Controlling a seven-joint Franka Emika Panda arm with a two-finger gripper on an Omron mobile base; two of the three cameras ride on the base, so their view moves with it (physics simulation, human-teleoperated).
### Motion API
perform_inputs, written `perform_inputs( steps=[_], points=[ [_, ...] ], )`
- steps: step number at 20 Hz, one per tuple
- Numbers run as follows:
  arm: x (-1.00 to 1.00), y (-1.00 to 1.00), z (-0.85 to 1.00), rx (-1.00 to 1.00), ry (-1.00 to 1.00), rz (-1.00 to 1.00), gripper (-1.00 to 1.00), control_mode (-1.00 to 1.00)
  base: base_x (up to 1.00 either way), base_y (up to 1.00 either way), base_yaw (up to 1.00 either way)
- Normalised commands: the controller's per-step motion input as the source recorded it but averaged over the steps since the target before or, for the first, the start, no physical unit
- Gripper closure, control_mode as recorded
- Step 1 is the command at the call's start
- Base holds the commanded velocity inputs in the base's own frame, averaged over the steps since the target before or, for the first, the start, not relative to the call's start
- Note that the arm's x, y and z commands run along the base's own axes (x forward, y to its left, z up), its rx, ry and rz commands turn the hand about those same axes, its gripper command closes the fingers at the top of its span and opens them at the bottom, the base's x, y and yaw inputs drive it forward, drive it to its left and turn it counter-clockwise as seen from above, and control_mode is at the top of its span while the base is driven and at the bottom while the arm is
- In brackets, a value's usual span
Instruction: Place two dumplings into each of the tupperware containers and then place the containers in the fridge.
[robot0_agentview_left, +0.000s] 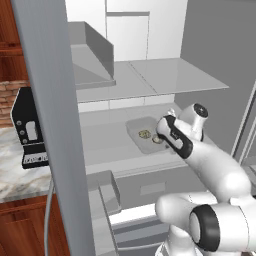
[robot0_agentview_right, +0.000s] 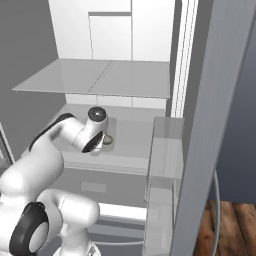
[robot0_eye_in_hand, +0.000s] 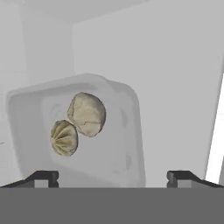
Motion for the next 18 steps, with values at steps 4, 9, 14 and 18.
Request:
perform_inputs(
  steps=[4,9,14,18],
  points=[
    [-0.59,0.00,0.09,-0.08,0.04,0.01,-1.00,-1.00,0.00,0.00,0.00],
    [-0.74,0.00,0.14,-0.08,0.01,0.10,-1.00,-1.00,0.00,0.00,0.00],
    [-0.77,0.01,0.54,-0.11,0.07,0.11,-1.00,-1.00,0.00,0.00,0.00],
    [-0.68,0.01,0.57,-0.15,0.13,0.21,-1.00,-1.00,0.00,0.00,0.00]
  ],
)
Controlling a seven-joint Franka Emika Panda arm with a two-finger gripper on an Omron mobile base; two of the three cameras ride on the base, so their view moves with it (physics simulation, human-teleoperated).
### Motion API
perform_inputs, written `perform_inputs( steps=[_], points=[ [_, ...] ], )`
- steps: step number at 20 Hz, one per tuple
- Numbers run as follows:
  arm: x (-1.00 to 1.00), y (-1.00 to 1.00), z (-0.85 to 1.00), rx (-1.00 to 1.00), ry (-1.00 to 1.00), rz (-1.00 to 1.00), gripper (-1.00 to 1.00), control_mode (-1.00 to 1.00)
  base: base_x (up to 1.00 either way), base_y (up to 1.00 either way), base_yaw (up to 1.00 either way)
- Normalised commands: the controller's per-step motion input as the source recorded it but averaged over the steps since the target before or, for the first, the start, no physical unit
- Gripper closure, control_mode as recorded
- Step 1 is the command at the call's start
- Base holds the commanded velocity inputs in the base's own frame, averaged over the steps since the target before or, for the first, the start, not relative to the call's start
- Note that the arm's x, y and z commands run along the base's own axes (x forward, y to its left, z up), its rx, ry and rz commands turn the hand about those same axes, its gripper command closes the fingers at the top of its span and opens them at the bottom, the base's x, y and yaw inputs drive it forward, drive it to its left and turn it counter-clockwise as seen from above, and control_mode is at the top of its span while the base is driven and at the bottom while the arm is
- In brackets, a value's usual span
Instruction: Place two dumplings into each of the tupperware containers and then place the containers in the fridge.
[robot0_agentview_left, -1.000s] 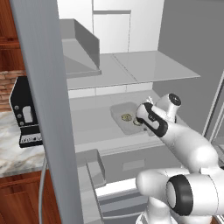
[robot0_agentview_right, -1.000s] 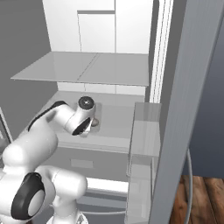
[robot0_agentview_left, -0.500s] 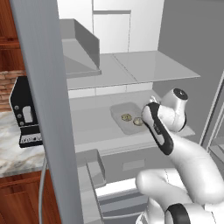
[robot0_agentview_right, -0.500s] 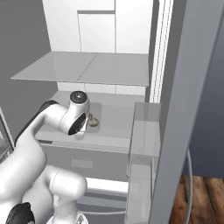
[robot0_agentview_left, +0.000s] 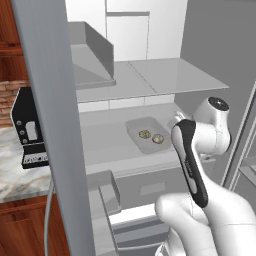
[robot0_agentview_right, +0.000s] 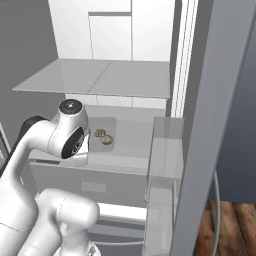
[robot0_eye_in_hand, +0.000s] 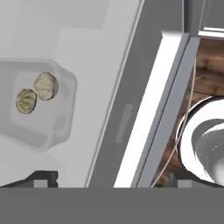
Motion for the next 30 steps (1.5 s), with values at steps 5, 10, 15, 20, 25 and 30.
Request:
perform_inputs(
  steps=[5,10,15,20,25,30],
  points=[
    [-0.28,0.02,0.54,-0.13,0.09,0.20,-1.00,-1.00,0.00,0.00,0.00],
    [-0.28,0.17,0.44,-0.17,0.02,0.27,-1.00,-1.00,0.00,0.00,0.00],
    [-0.16,0.00,0.39,-0.19,-0.03,0.23,-1.00,-1.00,0.00,0.00,0.00],
    [-0.15,0.00,0.25,-0.18,0.00,0.37,-1.00,-1.00,0.00,0.00,0.00],
    [-0.12,0.01,0.04,-0.10,0.00,0.42,-1.00,-1.00,0.00,0.00,0.00],
    [-0.01,0.03,0.00,0.00,-0.02,0.21,-1.00,-1.00,0.00,0.00,0.00]
  ],
)
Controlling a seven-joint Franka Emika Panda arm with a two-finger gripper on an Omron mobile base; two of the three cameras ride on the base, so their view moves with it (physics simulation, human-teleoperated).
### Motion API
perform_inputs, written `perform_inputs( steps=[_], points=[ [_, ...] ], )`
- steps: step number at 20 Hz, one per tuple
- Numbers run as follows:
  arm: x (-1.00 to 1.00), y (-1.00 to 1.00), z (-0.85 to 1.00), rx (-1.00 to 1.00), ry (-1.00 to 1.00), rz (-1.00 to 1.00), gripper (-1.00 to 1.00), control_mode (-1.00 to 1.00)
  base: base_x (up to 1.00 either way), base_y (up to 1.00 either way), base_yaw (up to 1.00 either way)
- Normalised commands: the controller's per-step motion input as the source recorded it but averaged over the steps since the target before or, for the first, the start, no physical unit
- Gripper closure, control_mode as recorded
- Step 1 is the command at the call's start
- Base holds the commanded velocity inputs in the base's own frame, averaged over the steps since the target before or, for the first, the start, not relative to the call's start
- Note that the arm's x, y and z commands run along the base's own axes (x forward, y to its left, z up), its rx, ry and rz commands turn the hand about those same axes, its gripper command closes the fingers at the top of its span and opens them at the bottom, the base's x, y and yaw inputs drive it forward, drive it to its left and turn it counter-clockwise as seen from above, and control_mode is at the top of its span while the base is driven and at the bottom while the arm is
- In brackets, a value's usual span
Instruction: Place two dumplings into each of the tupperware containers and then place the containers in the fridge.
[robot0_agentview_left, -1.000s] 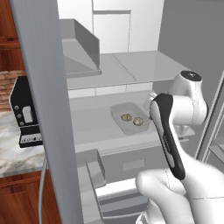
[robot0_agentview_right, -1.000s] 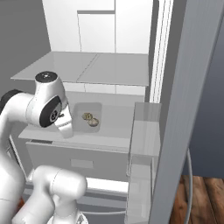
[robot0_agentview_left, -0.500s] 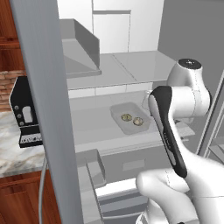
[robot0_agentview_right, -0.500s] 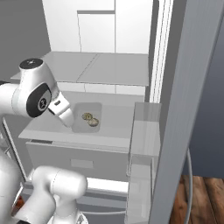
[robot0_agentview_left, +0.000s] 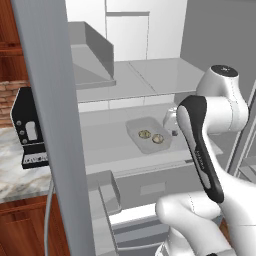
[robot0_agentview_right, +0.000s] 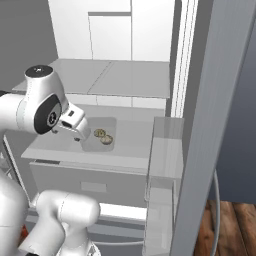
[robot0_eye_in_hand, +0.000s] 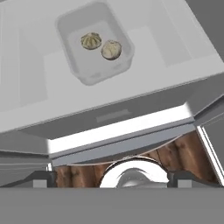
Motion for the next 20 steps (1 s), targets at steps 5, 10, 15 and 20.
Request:
perform_inputs(
  steps=[5,10,15,20],
  points=[
    [-0.11,0.00,0.00,-0.02,-0.01,0.11,-1.00,-1.00,0.00,0.00,0.00],
    [-0.04,0.01,-0.01,-0.08,-0.03,0.12,-1.00,-1.00,0.00,0.00,0.00],
    [0.00,0.00,-0.06,-0.06,-0.03,0.09,-1.00,-1.00,0.00,0.00,0.00],
    [0.00,0.00,-0.01,-0.01,0.00,0.00,-1.00,-1.00,0.00,0.00,0.00]
  ],
)
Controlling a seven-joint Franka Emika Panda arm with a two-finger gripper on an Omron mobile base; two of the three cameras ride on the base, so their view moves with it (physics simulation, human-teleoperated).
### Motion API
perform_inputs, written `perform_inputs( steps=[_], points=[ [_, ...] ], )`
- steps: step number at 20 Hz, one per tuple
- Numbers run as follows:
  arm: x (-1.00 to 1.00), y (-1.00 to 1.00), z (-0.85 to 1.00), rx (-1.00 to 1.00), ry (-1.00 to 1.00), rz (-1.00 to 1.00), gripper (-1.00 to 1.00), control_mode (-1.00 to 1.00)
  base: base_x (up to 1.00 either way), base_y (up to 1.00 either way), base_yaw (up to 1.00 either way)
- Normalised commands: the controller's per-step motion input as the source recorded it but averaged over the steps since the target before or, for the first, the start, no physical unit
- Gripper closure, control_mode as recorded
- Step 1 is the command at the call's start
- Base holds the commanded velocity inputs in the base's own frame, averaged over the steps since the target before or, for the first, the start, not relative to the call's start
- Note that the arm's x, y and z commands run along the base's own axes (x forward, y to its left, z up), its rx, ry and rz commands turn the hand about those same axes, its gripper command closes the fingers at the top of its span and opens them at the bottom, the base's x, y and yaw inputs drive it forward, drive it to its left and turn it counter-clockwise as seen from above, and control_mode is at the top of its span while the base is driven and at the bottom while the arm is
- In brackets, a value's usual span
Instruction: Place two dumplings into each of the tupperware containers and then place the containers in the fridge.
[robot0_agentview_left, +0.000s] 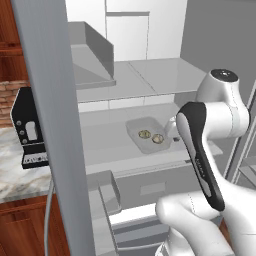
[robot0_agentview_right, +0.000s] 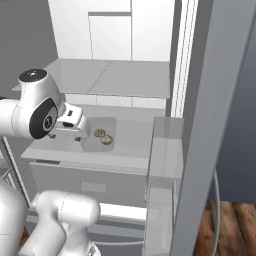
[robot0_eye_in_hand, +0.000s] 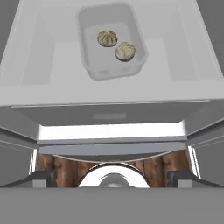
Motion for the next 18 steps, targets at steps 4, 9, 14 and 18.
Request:
perform_inputs(
  steps=[4,9,14,18],
  points=[
    [-0.01,0.00,0.00,0.00,0.00,0.00,-1.00,1.00,-0.35,0.00,0.00],
    [0.00,0.00,0.00,0.00,0.00,0.00,-1.00,1.00,-1.00,-0.01,0.00],
    [0.00,0.00,0.00,0.00,0.00,0.00,-1.00,1.00,-1.00,0.00,-0.01],
    [0.00,0.00,0.00,0.00,0.00,0.00,-1.00,1.00,-1.00,0.00,-0.10]
  ],
)
